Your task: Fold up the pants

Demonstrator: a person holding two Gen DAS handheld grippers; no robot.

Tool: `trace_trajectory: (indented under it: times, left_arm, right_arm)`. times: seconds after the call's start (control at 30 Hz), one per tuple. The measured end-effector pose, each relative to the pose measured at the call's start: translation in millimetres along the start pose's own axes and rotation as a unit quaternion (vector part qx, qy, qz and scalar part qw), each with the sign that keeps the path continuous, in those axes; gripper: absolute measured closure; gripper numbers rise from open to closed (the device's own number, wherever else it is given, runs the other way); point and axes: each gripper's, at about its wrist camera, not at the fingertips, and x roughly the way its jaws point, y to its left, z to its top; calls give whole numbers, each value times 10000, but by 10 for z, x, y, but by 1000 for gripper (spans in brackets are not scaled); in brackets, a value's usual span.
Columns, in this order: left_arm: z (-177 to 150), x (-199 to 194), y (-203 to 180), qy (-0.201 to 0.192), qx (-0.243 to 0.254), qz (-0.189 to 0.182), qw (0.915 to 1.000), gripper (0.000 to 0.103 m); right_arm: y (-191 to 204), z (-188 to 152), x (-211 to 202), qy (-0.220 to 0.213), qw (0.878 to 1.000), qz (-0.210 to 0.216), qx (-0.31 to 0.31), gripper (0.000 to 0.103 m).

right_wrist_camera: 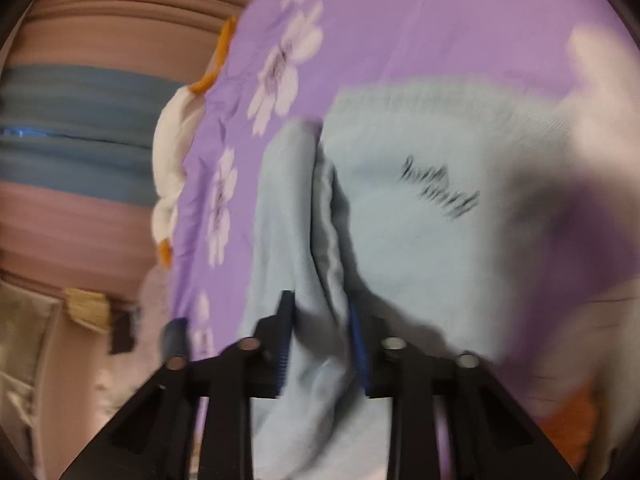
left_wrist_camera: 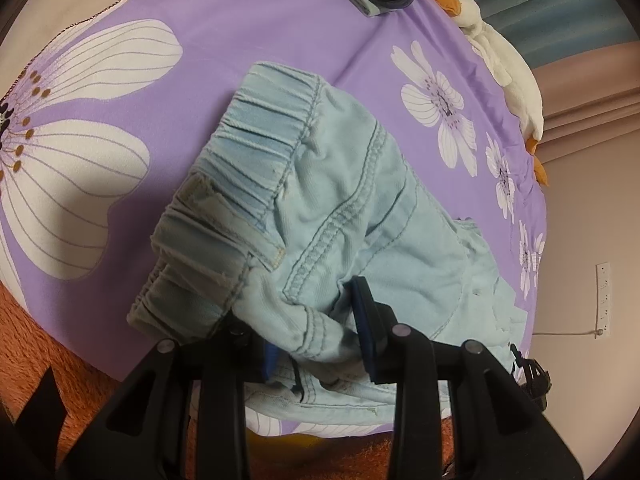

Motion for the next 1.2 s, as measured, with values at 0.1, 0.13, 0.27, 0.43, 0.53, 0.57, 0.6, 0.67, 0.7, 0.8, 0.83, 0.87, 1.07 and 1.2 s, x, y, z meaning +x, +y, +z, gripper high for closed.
trace_trajectory:
  times: [0.1, 0.13, 0.27, 0.43, 0.53, 0.57, 0.6, 0.67, 0.7, 0.8, 0.83, 0.87, 1.07, 1.2]
  left_arm:
    - [-8, -13, 6, -1, 32, -16, 10000, 69]
    - [-9, -14, 11, 2, 33, -25, 10000, 70]
    - [-4, -1, 2, 44, 11, -6, 10000, 69]
    - [3, 4, -27, 53, 9, 52, 10000, 69]
    - [2, 2, -32, 53, 5, 56, 10000, 69]
    - [3, 2, -34, 54, 9, 57, 10000, 69]
    - [4, 2, -36, 53, 15, 60, 10000, 69]
    - [5, 2, -33, 52, 19, 62, 10000, 69]
    - [6, 1, -33, 55, 17, 61, 10000, 69]
    - [6, 3, -30, 67, 7, 56, 10000, 69]
    - [5, 2, -31, 62, 10, 55, 10000, 69]
    - [6, 2, -31, 61, 13, 54, 10000, 69]
    - [7, 2, -31, 62, 9, 43, 10000, 69]
    - [-3, -4, -25, 35, 25, 11, 10000, 70]
  right_arm:
    - [92, 35, -86, -257, 9996, 101, 43, 91]
    - [187, 41, -214, -527, 9984, 103, -149, 91]
    - [399, 91, -775, -1441, 9879, 18, -571, 101]
    - [382, 124, -994, -1508, 9856, -265, -723, 100]
    - [293, 80, -799, -1161, 9876, -754, -744, 100]
    - [275, 60, -707, -1052, 9878, -879, -742, 100]
    - [246, 33, -615, -890, 9881, -1016, -732, 100]
    - [181, -25, -500, -613, 9896, -1079, -734, 100]
    - [165, -41, -459, -500, 9907, -1038, -720, 99]
    - [104, -102, -346, -209, 9940, -902, -583, 81]
    - [101, -121, -339, -253, 9929, -979, -627, 81]
    - [103, -129, -343, -279, 9921, -1012, -680, 81]
    - [217, -101, -213, -158, 9910, -964, -918, 81]
    - [256, -14, -25, -208, 9896, -1124, -867, 99]
